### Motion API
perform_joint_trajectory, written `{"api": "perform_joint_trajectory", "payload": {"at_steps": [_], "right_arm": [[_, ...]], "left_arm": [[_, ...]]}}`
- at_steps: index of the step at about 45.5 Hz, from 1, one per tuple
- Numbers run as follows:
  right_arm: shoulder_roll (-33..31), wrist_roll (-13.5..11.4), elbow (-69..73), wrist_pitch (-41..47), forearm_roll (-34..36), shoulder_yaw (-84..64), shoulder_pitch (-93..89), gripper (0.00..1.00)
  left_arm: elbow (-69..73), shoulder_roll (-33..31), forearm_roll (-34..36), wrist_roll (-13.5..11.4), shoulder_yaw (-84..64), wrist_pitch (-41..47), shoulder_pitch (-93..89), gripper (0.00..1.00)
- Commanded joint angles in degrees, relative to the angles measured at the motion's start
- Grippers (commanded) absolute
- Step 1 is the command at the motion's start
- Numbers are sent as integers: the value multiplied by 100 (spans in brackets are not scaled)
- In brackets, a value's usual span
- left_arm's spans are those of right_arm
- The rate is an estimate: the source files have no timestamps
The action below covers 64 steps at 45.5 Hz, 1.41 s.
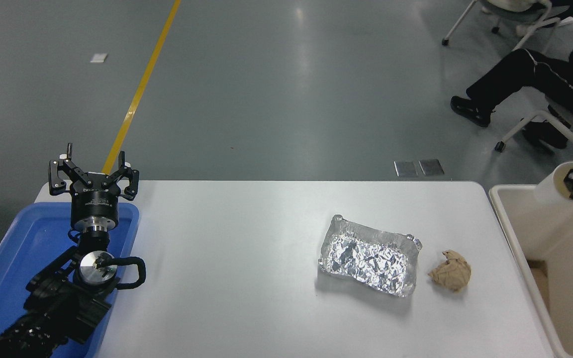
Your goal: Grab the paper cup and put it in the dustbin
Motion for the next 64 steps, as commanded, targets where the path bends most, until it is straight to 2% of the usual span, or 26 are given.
{"api": "perform_joint_trajectory", "payload": {"at_steps": [1,9,16,25,34,35,36,39,40,52,64], "right_arm": [[330,4,-1905,-432,473,1817,-2220,0],[374,4,-2001,-695,491,2197,-2834,0],[945,4,-2423,-1258,491,2293,-3388,0],[1262,-5,-2766,-1337,482,2583,-3776,0],[1227,-5,-2766,-1337,491,2592,-3776,0],[1227,4,-2766,-1337,491,2583,-3776,6],[1227,4,-2766,-1337,491,2583,-3776,23],[1227,4,-2766,-1346,499,2592,-3697,92],[1227,4,-2766,-1337,499,2601,-3679,100],[1210,57,-2766,-1250,491,2680,-3487,100],[876,66,-2424,-1214,315,2312,-2626,100]], "left_arm": [[0,3,-8,-9,0,0,1,99],[0,-5,-8,-9,0,0,1,99],[0,3,-8,-9,0,0,1,99],[0,3,-8,-9,0,0,1,99],[0,3,-8,-9,0,0,1,99],[0,-5,-8,-9,0,0,1,99],[0,-5,-8,-9,0,0,1,99],[0,3,-8,-9,-9,0,1,99],[0,-5,-8,-9,0,0,1,99],[0,-5,-8,-9,0,0,1,99],[0,3,-8,-9,-9,0,1,99]]}}
